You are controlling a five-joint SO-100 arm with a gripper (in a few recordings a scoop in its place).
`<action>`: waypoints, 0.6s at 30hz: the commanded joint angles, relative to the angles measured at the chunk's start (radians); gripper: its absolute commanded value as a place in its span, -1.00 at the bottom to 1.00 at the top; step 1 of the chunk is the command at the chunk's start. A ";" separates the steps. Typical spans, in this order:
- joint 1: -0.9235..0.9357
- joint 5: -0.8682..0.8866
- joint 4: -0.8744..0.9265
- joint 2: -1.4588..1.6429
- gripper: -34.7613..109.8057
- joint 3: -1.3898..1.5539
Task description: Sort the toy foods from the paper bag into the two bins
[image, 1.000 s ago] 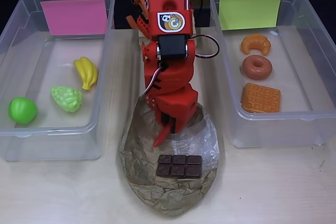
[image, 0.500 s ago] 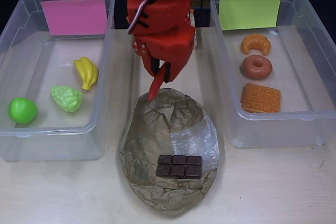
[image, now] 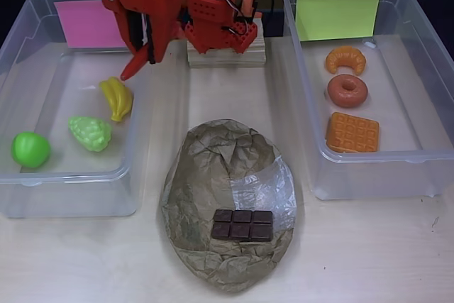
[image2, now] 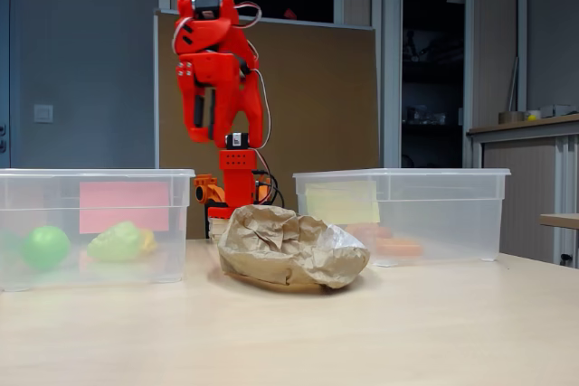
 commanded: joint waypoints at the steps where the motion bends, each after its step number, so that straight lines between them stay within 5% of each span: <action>1: 0.163 -0.112 -0.040 0.032 -0.48 0.012; 18: 0.535 -0.318 -0.477 -0.414 -0.48 0.103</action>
